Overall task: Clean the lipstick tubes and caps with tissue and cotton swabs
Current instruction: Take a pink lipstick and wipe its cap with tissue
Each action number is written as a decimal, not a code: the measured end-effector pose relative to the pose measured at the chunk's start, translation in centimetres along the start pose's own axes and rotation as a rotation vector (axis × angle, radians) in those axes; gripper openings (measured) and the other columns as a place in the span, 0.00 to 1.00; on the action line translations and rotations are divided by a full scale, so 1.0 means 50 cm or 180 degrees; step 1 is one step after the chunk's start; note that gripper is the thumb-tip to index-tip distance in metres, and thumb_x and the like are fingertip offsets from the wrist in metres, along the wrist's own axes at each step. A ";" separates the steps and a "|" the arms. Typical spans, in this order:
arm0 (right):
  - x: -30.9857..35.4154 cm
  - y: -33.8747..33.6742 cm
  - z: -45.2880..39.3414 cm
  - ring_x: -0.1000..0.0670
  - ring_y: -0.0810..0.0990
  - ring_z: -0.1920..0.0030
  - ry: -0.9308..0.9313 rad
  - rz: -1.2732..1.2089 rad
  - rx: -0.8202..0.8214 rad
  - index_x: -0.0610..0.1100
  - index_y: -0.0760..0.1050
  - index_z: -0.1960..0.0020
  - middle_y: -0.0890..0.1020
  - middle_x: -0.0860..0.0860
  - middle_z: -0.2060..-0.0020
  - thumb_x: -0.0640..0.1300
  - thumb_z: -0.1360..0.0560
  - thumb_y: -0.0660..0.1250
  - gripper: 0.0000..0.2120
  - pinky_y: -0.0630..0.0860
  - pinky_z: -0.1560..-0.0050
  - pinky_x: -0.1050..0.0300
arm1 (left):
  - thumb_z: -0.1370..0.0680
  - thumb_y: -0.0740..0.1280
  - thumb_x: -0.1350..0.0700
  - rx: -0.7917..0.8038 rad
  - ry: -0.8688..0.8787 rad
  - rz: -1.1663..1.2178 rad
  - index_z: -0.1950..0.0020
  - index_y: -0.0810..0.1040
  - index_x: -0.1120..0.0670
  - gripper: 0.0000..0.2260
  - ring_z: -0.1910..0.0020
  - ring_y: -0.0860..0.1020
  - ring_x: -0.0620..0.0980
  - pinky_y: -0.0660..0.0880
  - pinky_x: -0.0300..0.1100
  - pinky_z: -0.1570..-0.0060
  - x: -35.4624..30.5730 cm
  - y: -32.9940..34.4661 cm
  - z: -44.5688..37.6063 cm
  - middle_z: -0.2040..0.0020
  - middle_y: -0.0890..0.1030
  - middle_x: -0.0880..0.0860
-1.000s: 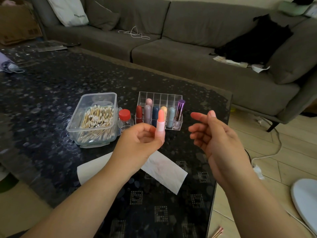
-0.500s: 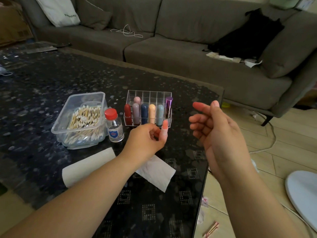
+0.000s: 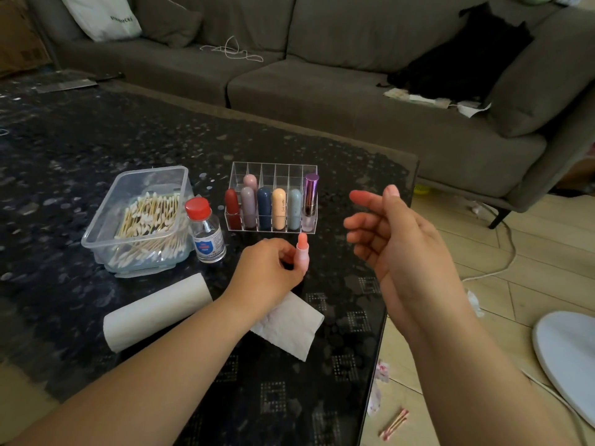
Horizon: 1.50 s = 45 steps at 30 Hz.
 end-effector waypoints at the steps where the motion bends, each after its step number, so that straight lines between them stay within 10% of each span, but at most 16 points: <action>1: -0.002 0.001 0.000 0.54 0.78 0.64 0.0052 -0.0009 0.0027 0.47 0.80 0.51 0.81 0.52 0.68 0.53 0.19 0.54 0.18 0.73 0.59 0.59 | 0.23 0.66 0.51 -0.0010 0.0013 -0.0032 0.60 0.80 0.54 0.09 0.69 0.74 0.31 0.67 0.20 0.61 0.001 0.000 0.000 0.67 0.76 0.41; 21: -0.018 0.022 0.000 0.55 0.78 0.63 0.0206 0.0248 0.0196 0.48 0.80 0.50 0.81 0.52 0.67 0.52 0.19 0.56 0.15 0.72 0.59 0.59 | 0.28 0.72 0.56 -0.0304 -0.0151 0.0157 0.45 0.75 0.50 0.14 0.57 0.74 0.39 0.68 0.28 0.59 0.016 -0.045 0.032 0.54 0.77 0.43; 45: -0.086 0.191 0.042 0.64 0.79 0.58 -0.0430 0.2331 0.1177 0.60 0.76 0.51 0.82 0.59 0.60 0.48 0.25 0.67 0.06 0.73 0.59 0.76 | 0.27 0.70 0.60 -0.0905 -0.0398 -0.0007 0.56 0.78 0.48 0.06 0.66 0.75 0.39 0.68 0.26 0.67 0.129 -0.281 0.089 0.63 0.77 0.42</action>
Point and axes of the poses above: each hand's wrist, its own z-axis away from the middle knuckle, its own y-axis out of the palm, x = y × z, the point moved 3 cm from there along -z, towards the middle knuckle
